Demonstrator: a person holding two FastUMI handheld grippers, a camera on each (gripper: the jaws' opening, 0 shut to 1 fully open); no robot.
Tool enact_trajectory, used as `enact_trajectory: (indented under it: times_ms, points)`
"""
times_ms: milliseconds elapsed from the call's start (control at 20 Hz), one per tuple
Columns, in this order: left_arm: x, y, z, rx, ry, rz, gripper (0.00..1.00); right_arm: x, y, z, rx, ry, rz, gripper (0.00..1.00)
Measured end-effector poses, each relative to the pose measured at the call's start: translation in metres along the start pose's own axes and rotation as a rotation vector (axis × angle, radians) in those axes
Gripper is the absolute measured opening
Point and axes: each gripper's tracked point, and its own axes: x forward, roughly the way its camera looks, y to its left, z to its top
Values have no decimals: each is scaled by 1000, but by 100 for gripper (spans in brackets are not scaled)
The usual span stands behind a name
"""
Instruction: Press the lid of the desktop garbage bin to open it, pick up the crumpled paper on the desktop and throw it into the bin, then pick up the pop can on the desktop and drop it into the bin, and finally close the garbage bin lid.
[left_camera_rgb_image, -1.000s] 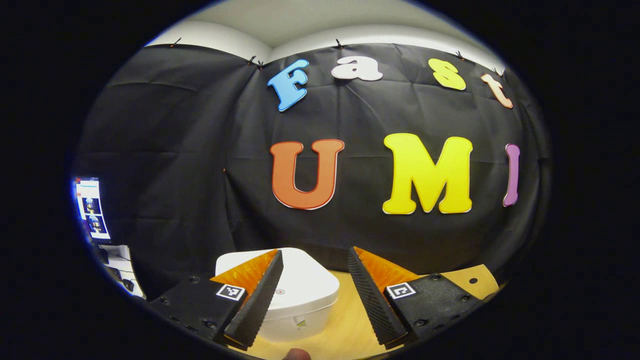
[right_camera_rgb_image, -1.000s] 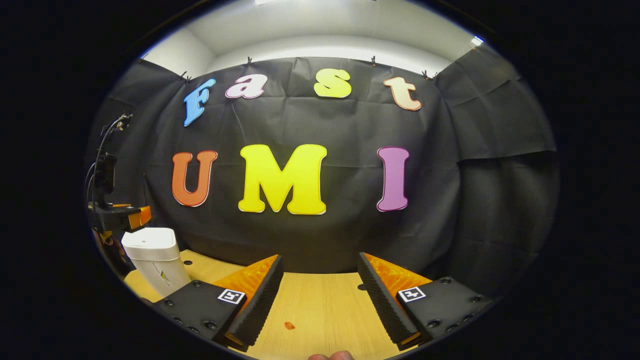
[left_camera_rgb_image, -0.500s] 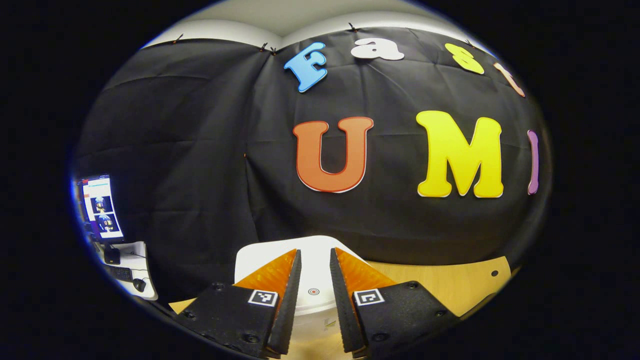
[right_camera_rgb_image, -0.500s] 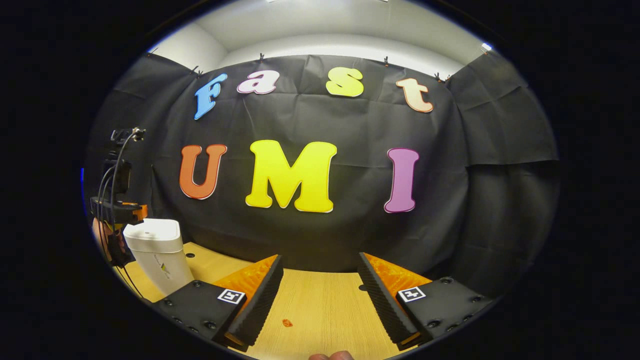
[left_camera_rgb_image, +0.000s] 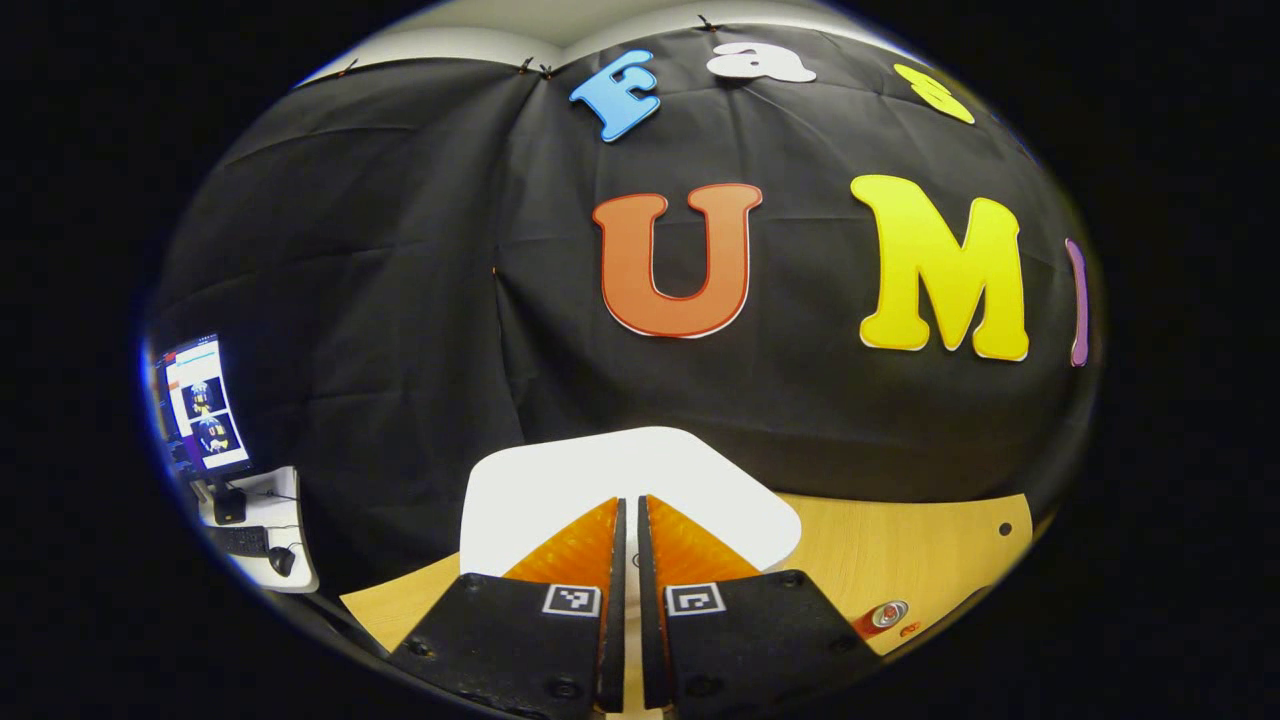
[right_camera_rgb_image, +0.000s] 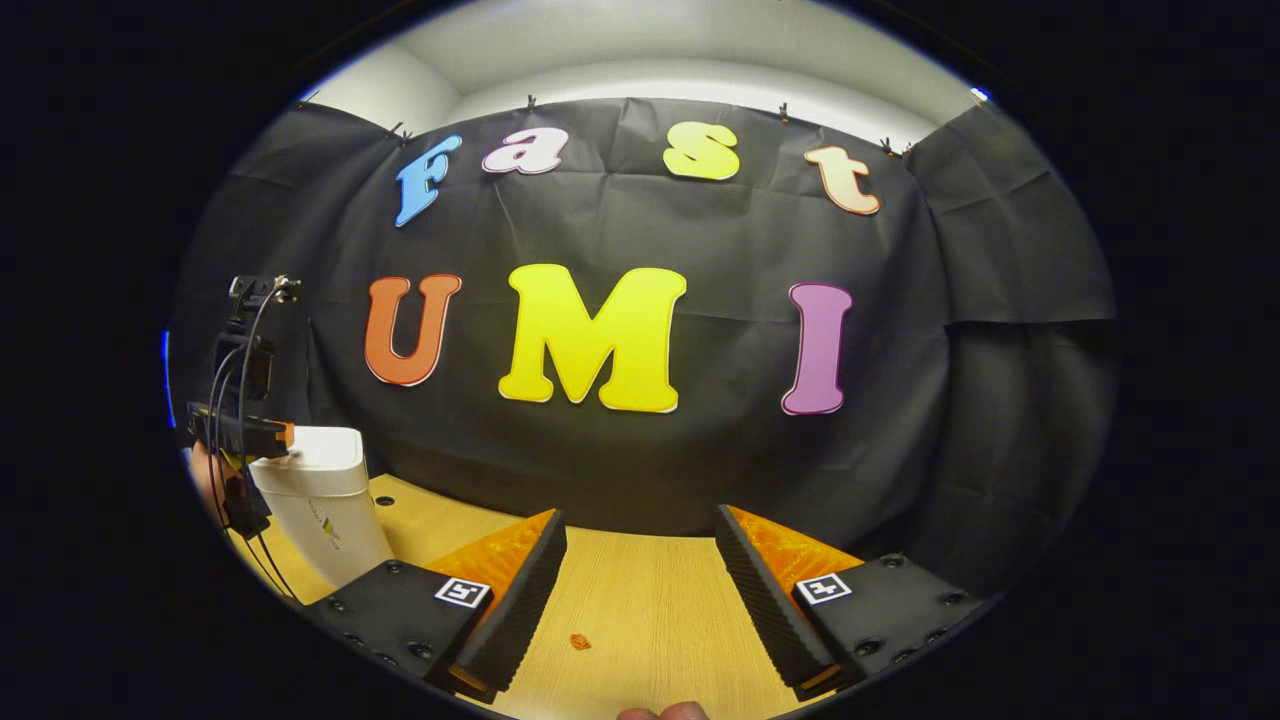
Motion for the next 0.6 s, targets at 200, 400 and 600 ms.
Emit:
enact_trajectory:
  times_ms: [200,400,600]
  points:
    - [1,-2,-16,-17,52,-5,8,4,0,-3,1,3,-7,93]
    - [2,-1,-22,-55,73,33,4,7,4,-11,1,25,-2,95]
    - [-1,-3,-12,-42,37,3,3,13,10,-13,-4,41,8,93]
